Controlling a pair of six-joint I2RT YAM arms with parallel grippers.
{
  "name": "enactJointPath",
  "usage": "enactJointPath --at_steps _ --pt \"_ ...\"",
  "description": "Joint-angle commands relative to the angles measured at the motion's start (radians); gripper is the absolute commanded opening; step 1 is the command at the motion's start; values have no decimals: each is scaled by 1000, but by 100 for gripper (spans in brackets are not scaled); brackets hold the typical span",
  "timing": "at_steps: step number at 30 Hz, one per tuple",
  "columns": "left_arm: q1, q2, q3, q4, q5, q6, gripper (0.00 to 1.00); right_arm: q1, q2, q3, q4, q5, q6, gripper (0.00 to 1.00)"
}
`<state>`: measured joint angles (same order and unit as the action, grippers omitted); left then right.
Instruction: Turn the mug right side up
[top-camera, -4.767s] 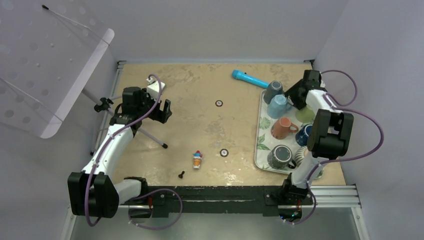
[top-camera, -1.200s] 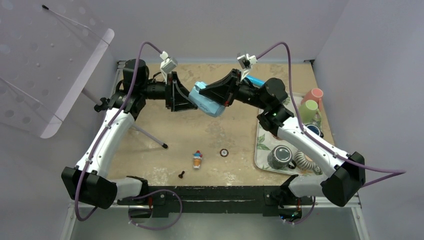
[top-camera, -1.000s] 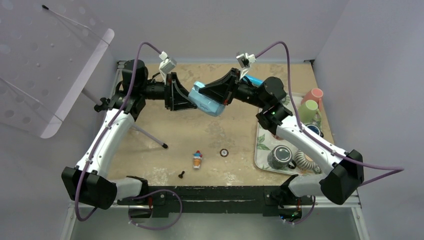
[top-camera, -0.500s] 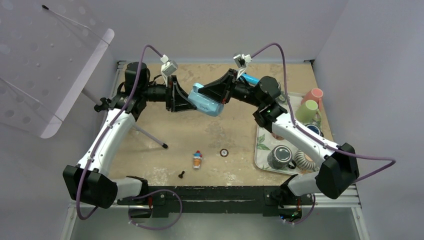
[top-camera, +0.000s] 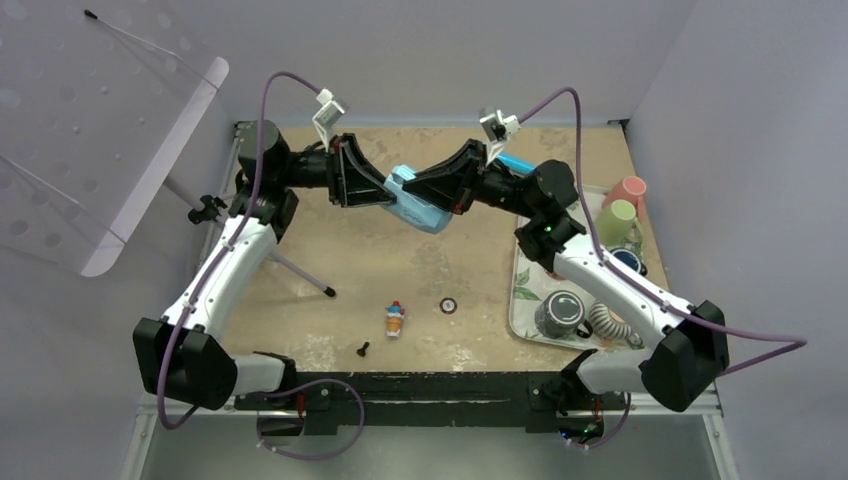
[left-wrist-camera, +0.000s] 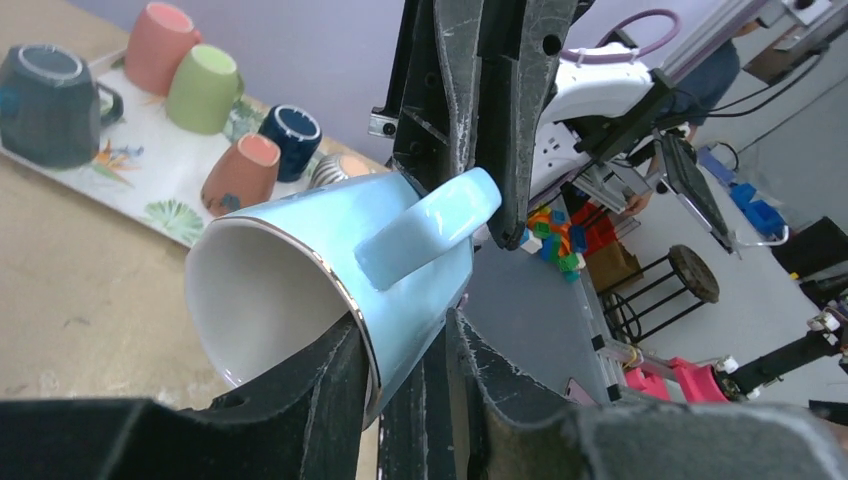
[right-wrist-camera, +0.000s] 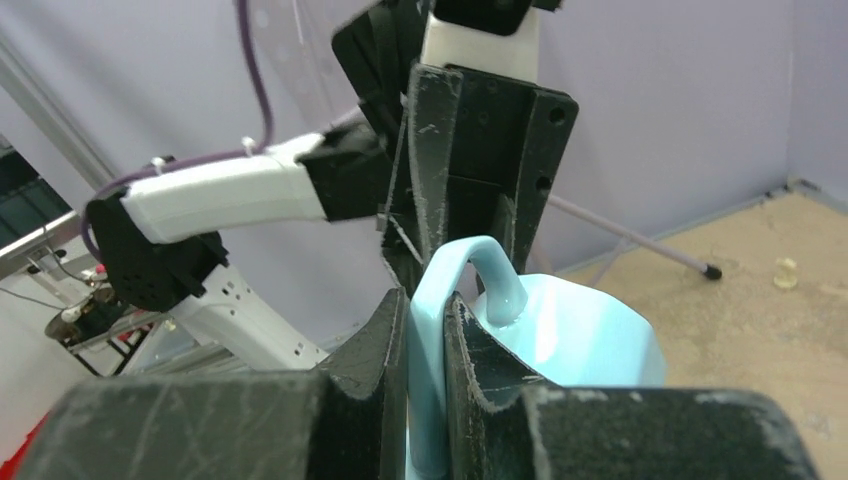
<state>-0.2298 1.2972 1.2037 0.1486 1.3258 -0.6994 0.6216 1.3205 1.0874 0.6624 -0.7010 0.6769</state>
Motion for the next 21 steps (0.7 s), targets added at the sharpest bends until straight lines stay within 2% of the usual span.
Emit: enactJointPath --at_steps 1,3,4,6,12,14,16,20,21 --pt "-10 43 -44 859 63 -694 33 -4 -75 34 58 22 -28 0" --pt "-14 107 -23 1221 52 -1007 24 -4 -88 43 49 29 -33 0" --pt "-18 133 -2 1267 57 -1086 18 -4 -91 49 42 29 -36 0" --pt "-28 161 24 1265 74 -1120 12 -2 -96 58 39 29 -39 0" --pt "-65 151 25 1202 82 -1070 21 1 -85 69 43 28 -30 0" --pt "-83 133 19 1147 92 -1020 15 2 -79 73 49 29 -25 0" --pt "-91 108 11 1051 98 -946 0 3 -72 79 46 30 -26 0" --pt "-89 49 -8 843 109 -776 0 3 -68 98 -5 51 -45 0" --pt "-89 27 -7 758 111 -691 0 1 -70 102 -32 71 -57 0"
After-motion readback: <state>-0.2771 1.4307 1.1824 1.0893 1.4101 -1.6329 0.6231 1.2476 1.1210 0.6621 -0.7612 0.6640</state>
